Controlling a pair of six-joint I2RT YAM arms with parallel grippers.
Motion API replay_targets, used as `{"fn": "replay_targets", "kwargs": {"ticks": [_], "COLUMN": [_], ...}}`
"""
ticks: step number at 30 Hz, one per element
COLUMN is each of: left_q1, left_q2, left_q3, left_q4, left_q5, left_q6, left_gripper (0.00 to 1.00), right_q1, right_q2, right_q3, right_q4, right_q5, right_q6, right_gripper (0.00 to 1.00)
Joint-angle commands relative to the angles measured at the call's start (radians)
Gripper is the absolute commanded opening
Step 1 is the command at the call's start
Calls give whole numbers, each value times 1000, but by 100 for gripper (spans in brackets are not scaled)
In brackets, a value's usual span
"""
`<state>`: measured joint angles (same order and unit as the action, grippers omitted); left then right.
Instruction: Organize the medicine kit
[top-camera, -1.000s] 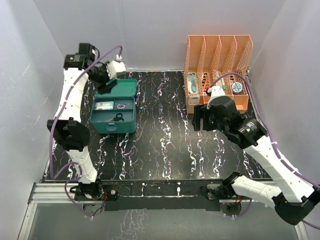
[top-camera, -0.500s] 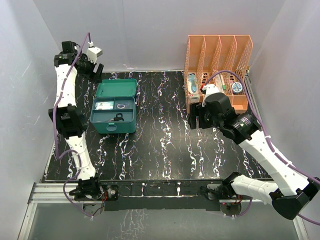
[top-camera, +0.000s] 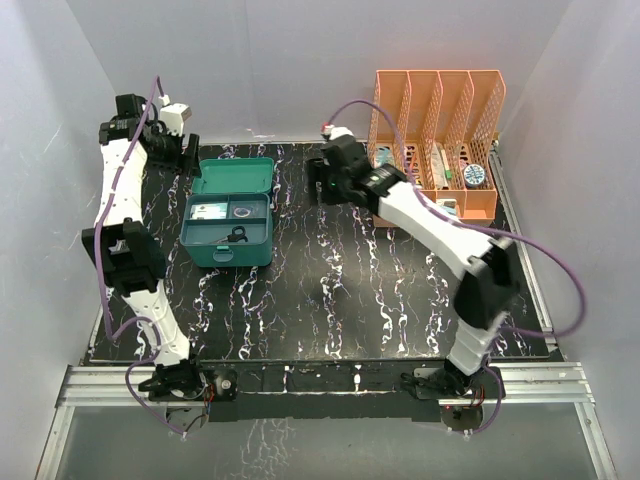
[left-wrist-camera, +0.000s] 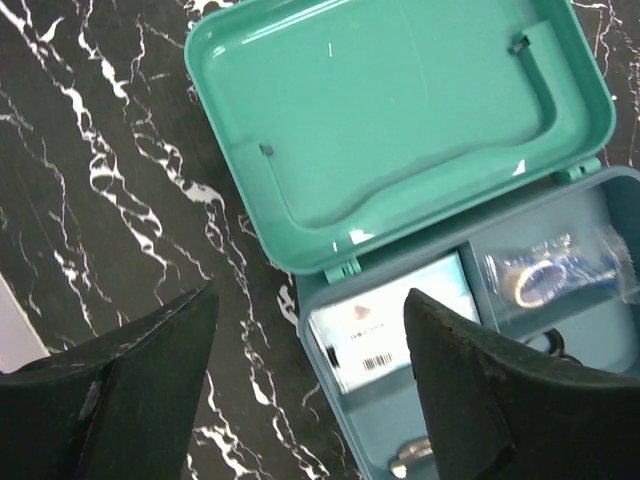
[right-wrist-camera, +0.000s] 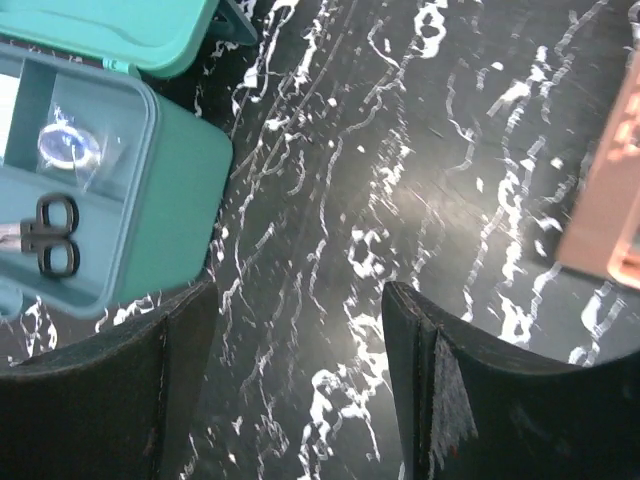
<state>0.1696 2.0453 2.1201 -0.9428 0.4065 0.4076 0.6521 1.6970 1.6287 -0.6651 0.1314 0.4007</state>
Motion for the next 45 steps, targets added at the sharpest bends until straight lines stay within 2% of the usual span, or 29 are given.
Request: {"fn": "replay_targets", "kwargs": {"ticks": [1, 10, 16, 26, 38, 41, 45], "left_q1": [20, 23, 22, 23, 27, 28, 28], "left_q2": [-165, -321, -325, -286, -232, -222, -223], "left_q3": [-100, -386, -480, -523, -587, -602, -635], "left_q4": [-59, 2, 82, 134, 210, 221, 232], "left_q5": [-20, -65, -89, -105, -124, -123, -113], "left_q6": [-48, -45, -65, -41, -32, -29, -26], "left_gripper": [71, 68, 67, 66, 64, 60, 47], "right_q1": [45, 106, 117, 123, 123, 123, 124], "right_q2": [188, 456, 554, 596, 642, 650, 653], "right_q3": [244, 511, 628, 623, 616, 617, 604], "right_q4": [36, 31, 22, 12, -10, -16, -22], "right_q5": [3, -21, -32, -4, -14, -27, -34], "right_q6": [34, 97, 127, 130, 130, 132, 132], "right_gripper": [64, 62, 61, 57, 46, 39, 30]}}
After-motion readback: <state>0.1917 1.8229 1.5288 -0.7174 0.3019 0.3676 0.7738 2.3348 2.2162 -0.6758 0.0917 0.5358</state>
